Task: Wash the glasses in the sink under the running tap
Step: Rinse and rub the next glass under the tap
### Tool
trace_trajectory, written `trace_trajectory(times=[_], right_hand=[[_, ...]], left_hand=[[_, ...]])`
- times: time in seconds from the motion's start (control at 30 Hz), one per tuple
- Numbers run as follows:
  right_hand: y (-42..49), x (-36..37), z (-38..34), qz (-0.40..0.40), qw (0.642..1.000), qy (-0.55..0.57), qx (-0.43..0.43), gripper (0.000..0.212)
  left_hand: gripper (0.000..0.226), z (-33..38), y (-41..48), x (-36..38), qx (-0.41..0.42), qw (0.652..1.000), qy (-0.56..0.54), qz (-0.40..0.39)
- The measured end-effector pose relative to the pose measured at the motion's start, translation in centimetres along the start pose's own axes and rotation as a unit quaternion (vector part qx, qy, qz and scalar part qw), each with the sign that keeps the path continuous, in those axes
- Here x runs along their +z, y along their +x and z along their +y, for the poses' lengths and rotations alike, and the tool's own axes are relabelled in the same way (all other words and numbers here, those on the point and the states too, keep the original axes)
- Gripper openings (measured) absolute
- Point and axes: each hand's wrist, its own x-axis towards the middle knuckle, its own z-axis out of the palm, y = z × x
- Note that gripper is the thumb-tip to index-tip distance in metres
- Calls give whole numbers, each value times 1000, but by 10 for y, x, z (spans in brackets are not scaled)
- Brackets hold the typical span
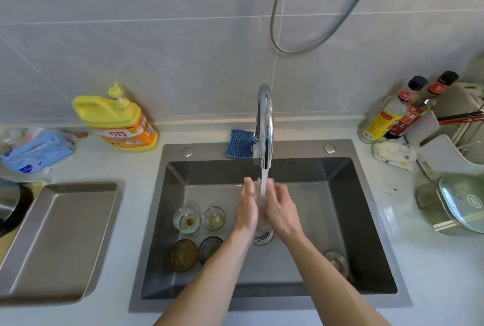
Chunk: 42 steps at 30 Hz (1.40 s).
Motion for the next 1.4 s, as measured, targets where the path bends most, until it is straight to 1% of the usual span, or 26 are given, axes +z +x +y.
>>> trace_trajectory(times=[0.07, 0.1, 0.17, 0.23, 0.3, 0.33, 0.37, 0.4, 0.43, 0.47, 0.53, 0.6, 0.7, 0.8, 0.87, 0.9, 1.0, 1.03, 1.1, 1.17, 1.2, 1.23, 1.27, 1.3, 1.33, 1.4], right_hand=[[8, -3, -3, -13, 998, 39, 42, 76], [10, -2, -4, -17, 997, 56, 53, 84], [7, 2, -8, -5, 996, 67, 57, 88], [-2, 8, -12, 2, 998, 48, 38, 79], [-7, 13, -9, -14, 999, 30, -2, 68], [-8, 16, -7, -27, 999, 30, -15, 73], [-7, 17, -3, -34, 999, 30, -21, 82], [-4, 16, 0, -40, 999, 28, -23, 85], [-1, 14, 1, -41, 998, 31, -30, 79], [1, 12, 1, -33, 998, 34, -35, 67], [4, 8, -3, 11, 998, 63, -24, 45], [9, 9, -6, 35, 997, 74, 7, 38], [19, 11, -7, 31, 997, 67, 21, 40], [19, 8, -16, 12, 997, 54, 60, 59], [21, 6, -18, 8, 995, 26, 95, 60], [23, 4, -18, 22, 995, -8, 100, 58], [23, 3, -22, 56, 991, -73, 96, 58], [22, 4, -24, 63, 990, -86, 91, 58], [18, 7, -25, 98, 989, -106, 45, 54], [13, 9, -24, 139, 984, -109, -21, 46], [12, 8, -24, 147, 983, -104, -32, 45], [11, 5, -25, 144, 986, -87, -21, 44], [13, 1, -26, 130, 990, -58, 0, 43], [15, -4, -29, 104, 994, -17, 23, 42], [16, -10, -29, 67, 996, 32, 53, 41], [16, -21, -30, -18, 984, 138, 114, 40]], left_hand=[[59, 3, -6, -3, 25, 998, 35, -40], [55, 3, -7, -3, 52, 995, 59, -68], [52, 2, -8, -2, 106, 987, 96, -72], [62, 2, -8, -1, 128, 987, 98, -29], [57, 1, -1, -3, 119, 980, 149, 50], [54, 2, 1, -3, 110, 973, 185, 82], [50, 7, -3, -2, 102, 973, 184, 97], [47, 10, -6, 2, 91, 977, 165, 100], [42, 14, -8, 5, 79, 982, 142, 98], [39, 15, -8, 6, 64, 986, 130, 86], [40, 15, -7, 7, 66, 987, 136, 53], [43, 10, -2, 4, 80, 992, 96, 17], [36, 13, -1, -7, 97, 993, 63, -33], [22, 17, -1, -17, 67, 992, 57, -85], [23, 21, -2, -20, 33, 996, 32, -80], [26, 23, -4, -20, 27, 997, 29, -73], [33, 22, -5, -18, 42, 996, 53, -65], [32, 22, -4, -16, 36, 996, 58, -56], [30, 19, -1, -13, 39, 996, 74, -28], [44, 20, -1, -9, 40, 991, 121, -26], [50, 21, -2, -8, 37, 991, 125, -20], [50, 21, -3, -8, 37, 991, 126, -8], [44, 22, -4, -9, 41, 990, 133, 2], [41, 24, -6, -9, 44, 988, 145, 6], [47, 23, -8, -10, 53, 986, 160, 11], [69, 22, -14, -11, 81, 981, 176, 16]])
